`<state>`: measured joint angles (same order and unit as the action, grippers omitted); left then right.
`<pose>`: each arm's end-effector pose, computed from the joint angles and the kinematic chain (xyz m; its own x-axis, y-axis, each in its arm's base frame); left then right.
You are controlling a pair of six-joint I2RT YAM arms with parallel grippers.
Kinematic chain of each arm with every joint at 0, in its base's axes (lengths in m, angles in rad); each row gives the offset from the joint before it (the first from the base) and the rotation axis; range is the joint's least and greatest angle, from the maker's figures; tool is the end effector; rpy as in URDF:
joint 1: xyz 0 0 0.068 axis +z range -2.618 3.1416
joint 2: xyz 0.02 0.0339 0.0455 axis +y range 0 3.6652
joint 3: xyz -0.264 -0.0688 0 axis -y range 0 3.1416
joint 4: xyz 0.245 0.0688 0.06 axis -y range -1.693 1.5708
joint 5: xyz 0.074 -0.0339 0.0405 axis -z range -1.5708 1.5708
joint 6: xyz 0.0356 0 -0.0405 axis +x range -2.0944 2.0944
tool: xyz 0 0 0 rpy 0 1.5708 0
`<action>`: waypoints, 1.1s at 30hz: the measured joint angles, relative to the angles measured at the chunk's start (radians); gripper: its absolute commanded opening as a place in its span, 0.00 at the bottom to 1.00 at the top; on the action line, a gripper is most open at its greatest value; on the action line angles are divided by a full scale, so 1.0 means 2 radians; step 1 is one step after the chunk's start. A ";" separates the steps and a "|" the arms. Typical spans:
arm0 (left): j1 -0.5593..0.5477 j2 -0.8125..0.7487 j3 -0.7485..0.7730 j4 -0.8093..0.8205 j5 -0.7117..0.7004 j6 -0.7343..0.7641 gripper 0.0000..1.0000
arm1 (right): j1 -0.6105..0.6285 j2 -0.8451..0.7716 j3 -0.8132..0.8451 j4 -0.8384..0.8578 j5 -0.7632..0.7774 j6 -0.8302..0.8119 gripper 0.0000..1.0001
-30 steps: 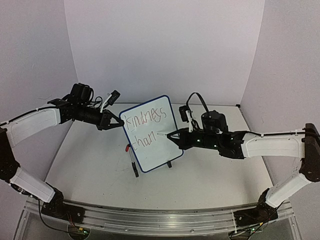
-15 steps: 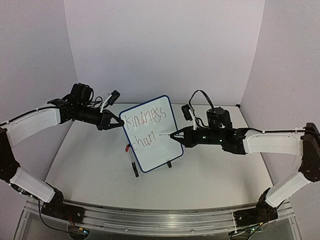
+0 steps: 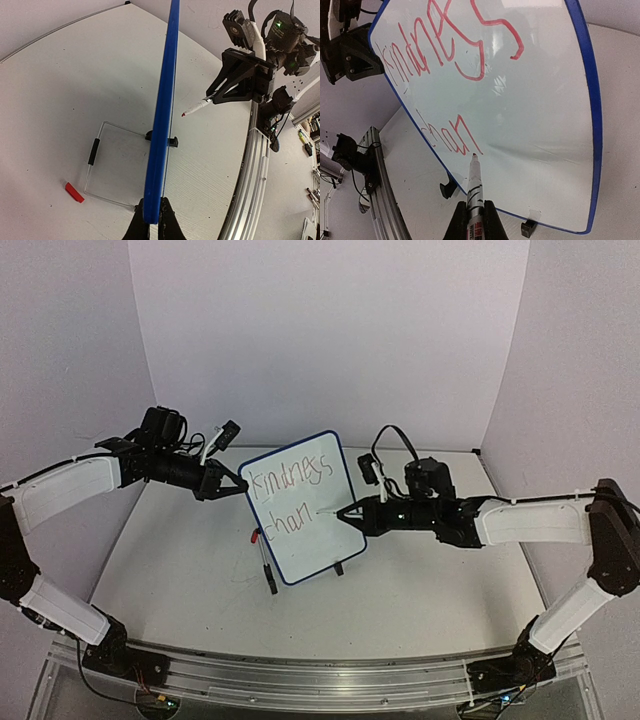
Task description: Write a sentence on the whiteboard
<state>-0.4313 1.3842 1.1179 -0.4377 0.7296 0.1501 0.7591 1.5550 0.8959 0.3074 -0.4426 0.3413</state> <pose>0.2624 -0.1469 0.3013 -0.4658 0.3371 -0.8182 0.8524 0.4191 -0.3126 0.2405 0.2492 0.2383 -0.5413 -0.0966 -0.8353 -0.7773 0.4363 0.4533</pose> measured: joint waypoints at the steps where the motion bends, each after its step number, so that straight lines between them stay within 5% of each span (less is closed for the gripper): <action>1: 0.000 0.000 0.000 0.000 0.000 0.000 0.00 | -0.001 0.002 0.001 0.003 0.002 0.001 0.00; 33: 0.001 0.000 0.000 -0.004 0.000 0.000 0.00 | -0.007 0.034 0.024 0.023 -0.007 0.006 0.00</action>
<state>-0.4301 1.3842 1.1179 -0.4458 0.7296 0.1493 0.7448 1.6226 0.9447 0.3531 -0.4569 0.3534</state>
